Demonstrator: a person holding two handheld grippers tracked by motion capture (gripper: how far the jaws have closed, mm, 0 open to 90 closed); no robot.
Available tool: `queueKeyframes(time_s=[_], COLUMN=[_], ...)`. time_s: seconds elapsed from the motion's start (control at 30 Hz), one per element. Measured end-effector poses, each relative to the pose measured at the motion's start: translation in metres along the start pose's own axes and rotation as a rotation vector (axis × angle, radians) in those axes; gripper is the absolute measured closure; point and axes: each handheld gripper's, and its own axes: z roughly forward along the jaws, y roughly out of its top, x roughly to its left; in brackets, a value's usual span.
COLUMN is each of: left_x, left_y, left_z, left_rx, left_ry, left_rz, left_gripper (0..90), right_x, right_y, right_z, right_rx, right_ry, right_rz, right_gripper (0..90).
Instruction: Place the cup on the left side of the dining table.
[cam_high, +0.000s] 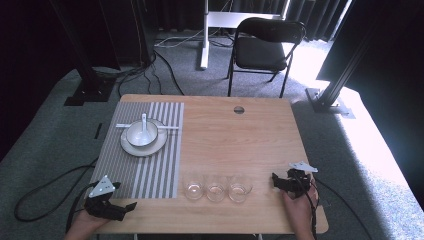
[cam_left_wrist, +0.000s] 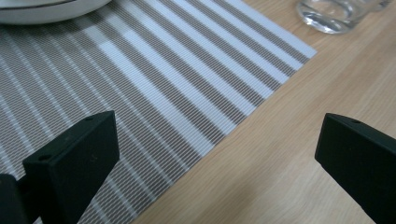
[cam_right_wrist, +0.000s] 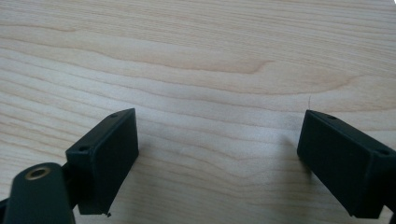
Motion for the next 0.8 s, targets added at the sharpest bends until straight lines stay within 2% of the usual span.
queueKeyframes(time_s=[0.2, 0.33, 0.37, 0.5, 0.8], left_x=[-0.008, -0.01, -0.01, -0.013, -0.021], left_y=[0.011, 0.015, 0.016, 0.019, 0.031], left_z=[0.006, 0.005, 0.005, 0.005, 0.009], left_rx=[0.008, -0.012, -0.021, -0.022, -0.015], left_ry=[-0.018, -0.038, -0.032, -0.032, -0.065], left_rz=[0.038, 0.038, 0.038, 0.049, 0.086], left_gripper=[0.2, 0.2, 0.2, 0.2, 0.2], right_x=[0.0, 0.0, 0.0, 0.0, 0.0], right_y=[0.0, 0.0, 0.0, 0.0, 0.0], right_z=[0.0, 0.0, 0.0, 0.0, 0.0], right_rx=[0.0, 0.0, 0.0, 0.0, 0.0], right_ry=[0.0, 0.0, 0.0, 0.0, 0.0], right_rz=[0.0, 0.0, 0.0, 0.0, 0.0], right_gripper=[12.0, 12.0, 12.0, 12.0, 12.0])
